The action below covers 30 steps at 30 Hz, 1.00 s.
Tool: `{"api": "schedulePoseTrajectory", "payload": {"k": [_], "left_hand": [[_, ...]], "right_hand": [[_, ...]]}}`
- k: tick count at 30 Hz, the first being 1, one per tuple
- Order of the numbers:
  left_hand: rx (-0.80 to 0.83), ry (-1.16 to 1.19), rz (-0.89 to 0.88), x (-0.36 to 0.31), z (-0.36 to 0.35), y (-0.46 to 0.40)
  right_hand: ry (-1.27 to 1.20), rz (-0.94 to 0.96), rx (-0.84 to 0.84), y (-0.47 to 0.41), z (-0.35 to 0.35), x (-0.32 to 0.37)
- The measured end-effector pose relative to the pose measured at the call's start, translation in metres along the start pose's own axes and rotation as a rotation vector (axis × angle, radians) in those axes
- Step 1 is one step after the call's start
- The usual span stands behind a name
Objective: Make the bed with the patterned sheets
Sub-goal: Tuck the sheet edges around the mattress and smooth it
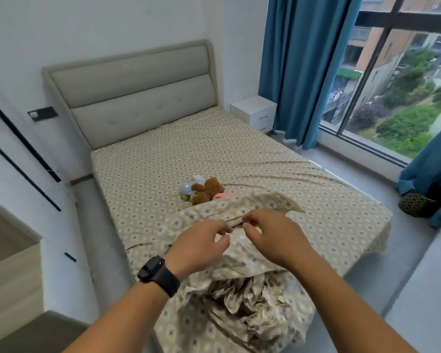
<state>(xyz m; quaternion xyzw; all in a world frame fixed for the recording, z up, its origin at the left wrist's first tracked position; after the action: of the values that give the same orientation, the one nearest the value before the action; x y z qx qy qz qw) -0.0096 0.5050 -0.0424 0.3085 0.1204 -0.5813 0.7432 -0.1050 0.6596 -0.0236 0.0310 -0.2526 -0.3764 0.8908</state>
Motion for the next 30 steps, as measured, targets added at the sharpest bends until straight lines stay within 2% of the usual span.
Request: {"api": "schedulePoseTrajectory", "payload": {"k": [4, 10, 13, 17, 23, 27, 30], "left_hand": [[-0.031, 0.04, 0.057, 0.003, -0.013, -0.006], [-0.102, -0.016, 0.236, -0.007, -0.01, -0.038], [-0.198, 0.087, 0.355, -0.038, -0.014, -0.07], [-0.238, 0.127, 0.398, -0.082, -0.019, -0.099], [-0.235, 0.091, 0.441, -0.113, -0.018, -0.118], [-0.25, 0.153, 0.394, -0.124, -0.021, -0.141], [-0.199, 0.085, 0.327, -0.142, -0.026, -0.173]], "right_hand": [[0.005, 0.081, -0.02, -0.02, 0.004, -0.01], [0.056, 0.322, 0.087, -0.082, 0.016, -0.027], [0.11, 0.419, 0.157, -0.114, 0.045, -0.057], [0.124, 0.507, 0.17, -0.131, 0.078, -0.088], [0.086, 0.543, 0.174, -0.135, 0.11, -0.122], [0.139, 0.498, 0.193, -0.134, 0.124, -0.152], [0.143, 0.422, 0.166, -0.132, 0.139, -0.189]]}}
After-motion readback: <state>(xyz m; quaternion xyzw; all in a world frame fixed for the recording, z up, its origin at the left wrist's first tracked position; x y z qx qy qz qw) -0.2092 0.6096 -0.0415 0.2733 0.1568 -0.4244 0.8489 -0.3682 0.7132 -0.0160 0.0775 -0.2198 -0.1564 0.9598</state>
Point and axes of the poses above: each hand's wrist, its own y-axis away from the middle knuckle, its own z-axis out of the back of the hand, x = y × z, the point moved 3 cm from there along -y, towards the middle knuckle, and after that the axes turned 12 degrees about x, right-handed, at the moved point
